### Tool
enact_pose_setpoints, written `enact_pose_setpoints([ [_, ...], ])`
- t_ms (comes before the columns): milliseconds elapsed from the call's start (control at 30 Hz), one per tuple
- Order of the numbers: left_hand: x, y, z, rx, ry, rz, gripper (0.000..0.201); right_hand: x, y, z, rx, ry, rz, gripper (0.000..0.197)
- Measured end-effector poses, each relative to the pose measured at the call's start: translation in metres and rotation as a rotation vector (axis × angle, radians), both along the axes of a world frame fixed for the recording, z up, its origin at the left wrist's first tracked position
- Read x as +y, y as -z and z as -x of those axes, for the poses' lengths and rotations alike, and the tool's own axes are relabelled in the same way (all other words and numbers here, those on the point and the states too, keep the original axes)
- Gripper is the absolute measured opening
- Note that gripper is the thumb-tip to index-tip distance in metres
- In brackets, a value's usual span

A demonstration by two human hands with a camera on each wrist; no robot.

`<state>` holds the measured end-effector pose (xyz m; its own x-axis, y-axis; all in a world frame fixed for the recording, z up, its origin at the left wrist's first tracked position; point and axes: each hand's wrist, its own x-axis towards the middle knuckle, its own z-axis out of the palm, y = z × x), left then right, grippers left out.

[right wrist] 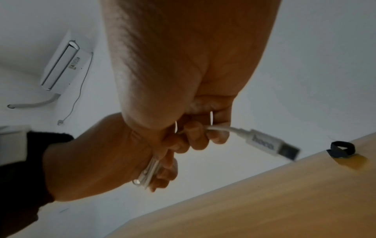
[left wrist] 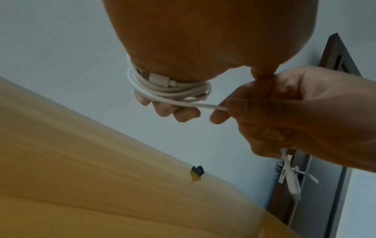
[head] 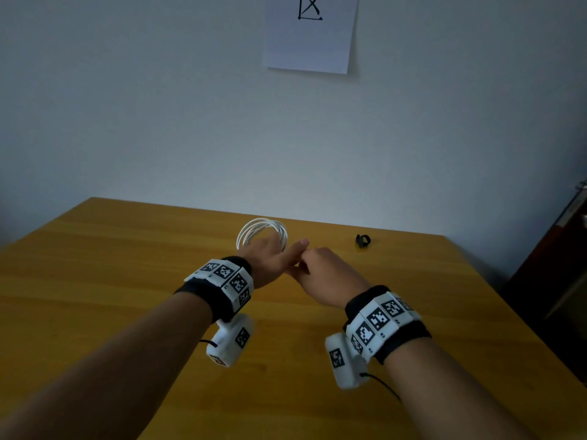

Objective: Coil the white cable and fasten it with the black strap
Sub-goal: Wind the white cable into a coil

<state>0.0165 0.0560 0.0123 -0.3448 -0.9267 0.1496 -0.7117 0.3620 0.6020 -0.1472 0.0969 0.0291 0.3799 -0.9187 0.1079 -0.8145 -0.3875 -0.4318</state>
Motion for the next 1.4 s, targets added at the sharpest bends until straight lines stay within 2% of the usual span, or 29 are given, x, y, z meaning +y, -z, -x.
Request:
enact_pose_setpoints([
  [33,-0.001,0.001,0.000,-0.058,-0.002,0.002,0.090,0.000,-0.001,0.002,0.004,-0.002,0.006,0.022],
  [167,0.000,-0.001,0.003,-0.150,-0.068,0.014,0.080,-0.003,-0.005,0.013,-0.036,0.006,0.059,0.019],
  [267,0.000,0.003,-0.001,-0.084,0.010,-0.058,0.085,-0.009,-0.008,0.023,-0.091,0.015,0.074,0.016],
  [367,0.000,0.001,0.000,0.018,0.023,-0.155,0.079,-0.014,-0.010,0.029,-0.100,0.024,0.116,0.021],
  [433,-0.001,-0.001,0.004,0.117,0.054,-0.224,0.069,-0.019,-0.009,0.033,-0.144,0.040,0.140,0.022],
  [500,-0.004,0.000,0.006,0.295,0.079,-0.347,0.061,-0.024,-0.007,0.036,-0.191,0.056,0.167,0.022],
  [667,-0.012,-0.003,0.010,0.703,0.173,-0.657,0.054,-0.035,0.007,0.039,-0.318,0.089,0.198,0.018],
  [767,-0.018,-0.002,0.014,0.939,0.220,-0.840,0.051,-0.042,0.018,0.039,-0.456,0.137,0.204,0.018],
  [900,-0.031,0.005,0.020,1.148,0.191,-0.916,0.051,-0.048,0.033,0.032,-0.642,0.115,0.092,0.028],
  [1033,-0.051,0.019,0.021,1.219,0.122,-0.935,0.054,-0.057,0.039,0.029,-0.948,0.111,-0.179,0.040],
  [1100,-0.060,0.026,0.022,1.215,0.102,-0.941,0.054,-0.063,0.043,0.028,-0.921,0.112,-0.187,0.044],
  [1167,-0.068,0.031,0.026,1.201,0.089,-0.934,0.054,-0.070,0.050,0.025,-0.737,0.116,-0.104,0.053],
  [1267,-0.082,0.037,0.032,1.197,0.079,-0.936,0.055,-0.081,0.060,0.023,-0.525,0.112,-0.001,0.043],
  [1400,-0.099,0.044,0.042,1.177,0.006,-0.926,0.053,-0.100,0.072,0.029,-0.493,0.183,0.037,0.036],
])
